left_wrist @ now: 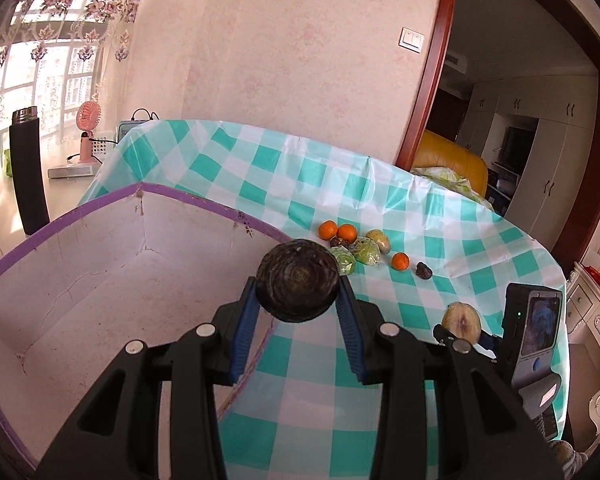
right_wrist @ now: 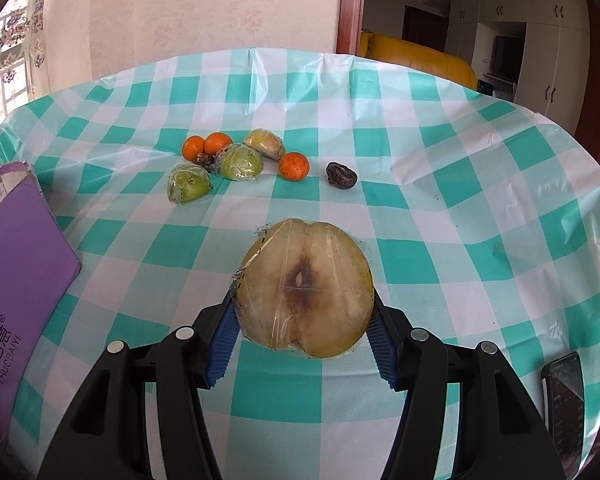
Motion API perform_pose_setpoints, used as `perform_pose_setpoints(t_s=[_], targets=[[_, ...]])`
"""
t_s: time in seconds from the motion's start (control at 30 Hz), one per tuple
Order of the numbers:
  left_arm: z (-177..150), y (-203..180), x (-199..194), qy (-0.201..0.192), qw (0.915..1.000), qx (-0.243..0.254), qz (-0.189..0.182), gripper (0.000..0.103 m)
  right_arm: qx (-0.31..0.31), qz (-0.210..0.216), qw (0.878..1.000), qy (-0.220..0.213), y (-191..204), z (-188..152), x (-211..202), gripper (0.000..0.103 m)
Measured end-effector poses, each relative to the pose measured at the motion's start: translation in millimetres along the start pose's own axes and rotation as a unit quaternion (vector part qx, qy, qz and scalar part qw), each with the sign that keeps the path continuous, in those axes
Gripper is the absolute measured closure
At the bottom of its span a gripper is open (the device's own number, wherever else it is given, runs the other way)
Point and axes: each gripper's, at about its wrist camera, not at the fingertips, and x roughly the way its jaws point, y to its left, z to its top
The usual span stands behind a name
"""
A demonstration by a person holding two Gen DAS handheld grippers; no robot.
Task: Organize fruits
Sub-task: 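Carry the dark fruit and wrapped pear half with both tools over the purple box, then open both tools to drop the dark fruit and pear half into the box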
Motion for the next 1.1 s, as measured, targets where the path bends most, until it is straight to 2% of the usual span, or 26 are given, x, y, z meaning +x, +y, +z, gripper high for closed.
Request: perform_pose_setpoints(t_s=[0.23,0.43,0.6,0.67,0.8,0.97,1.1], targets=[[12,66,-38,0.003,0.9976,-0.034,0.060,0.064,-0.051,0.099,0.993,-0.042,64,22,-48,0.046],[9,121,-56,0.005,0.9916,-0.056,0.117,0.064,-0.101,0.181,0.975,-0.075,130,29,-85,0.046],[-3,154,-52,0.029,0.9868,-0.068,0.144,0.064,-0.134,0.221,0.961,-0.095,173,38,-106,0.046],[-10,161,-47,0.044,0.9853,-0.061,0.153,0.064,-0.153,0.241,0.955,-0.081,192,42,-106,0.046],[-21,165,-36,0.077,0.9837,-0.039,0.158,0.064,-0.216,0.269,0.939,-0.022,238,40,-100,0.046],[-28,163,-21,0.110,0.9790,-0.008,0.171,0.064,-0.338,0.238,0.909,0.045,289,19,-87,0.046],[-35,161,-11,0.130,0.9721,0.027,0.193,0.064,-0.393,0.209,0.892,0.074,301,-5,-78,0.046]])
